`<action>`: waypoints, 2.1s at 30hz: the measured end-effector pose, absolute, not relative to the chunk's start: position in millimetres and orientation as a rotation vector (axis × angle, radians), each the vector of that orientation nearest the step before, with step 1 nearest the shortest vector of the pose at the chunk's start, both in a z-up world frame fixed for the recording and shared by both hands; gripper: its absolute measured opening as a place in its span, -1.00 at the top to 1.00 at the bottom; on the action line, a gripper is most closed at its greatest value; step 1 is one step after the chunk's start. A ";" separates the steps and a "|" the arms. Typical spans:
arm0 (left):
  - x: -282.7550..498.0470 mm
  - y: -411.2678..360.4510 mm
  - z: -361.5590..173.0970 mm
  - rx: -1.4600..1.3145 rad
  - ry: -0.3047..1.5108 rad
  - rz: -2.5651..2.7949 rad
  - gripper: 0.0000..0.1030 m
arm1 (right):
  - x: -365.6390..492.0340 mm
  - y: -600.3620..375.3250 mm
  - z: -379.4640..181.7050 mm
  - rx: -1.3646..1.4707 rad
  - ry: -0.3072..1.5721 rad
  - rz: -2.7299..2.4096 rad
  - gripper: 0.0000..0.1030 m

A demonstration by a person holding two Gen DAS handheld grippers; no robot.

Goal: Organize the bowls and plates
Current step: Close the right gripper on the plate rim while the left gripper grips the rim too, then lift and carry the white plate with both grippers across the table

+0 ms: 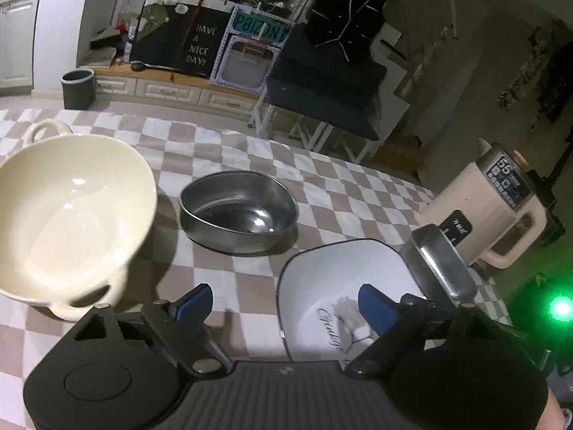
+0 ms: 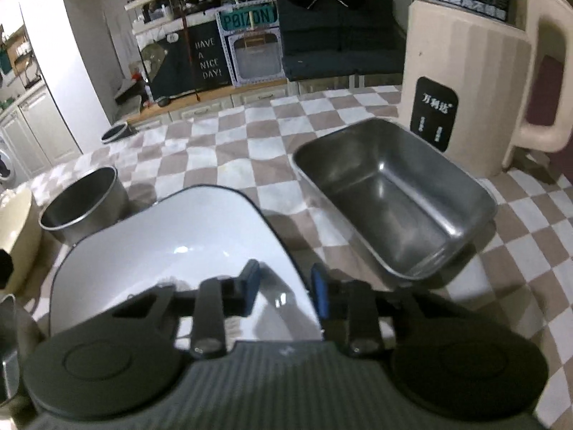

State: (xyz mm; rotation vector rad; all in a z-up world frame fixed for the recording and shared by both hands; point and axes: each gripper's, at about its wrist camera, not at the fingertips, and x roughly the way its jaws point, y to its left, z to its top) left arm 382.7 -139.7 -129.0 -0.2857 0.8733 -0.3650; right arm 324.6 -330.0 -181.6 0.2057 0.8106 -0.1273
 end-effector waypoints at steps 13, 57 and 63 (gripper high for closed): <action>388.7 -154.4 -139.4 -0.236 0.967 -0.375 0.08 | 294.0 -323.4 -174.2 0.187 0.898 -0.131 0.71; 404.9 -174.5 -141.3 -0.036 0.968 -0.463 0.62 | 298.7 -342.6 -174.3 0.407 0.772 -0.035 0.48; 384.0 -160.5 -99.0 -0.065 0.885 -0.463 0.62 | 278.8 -337.0 -134.8 0.422 0.687 -0.003 0.52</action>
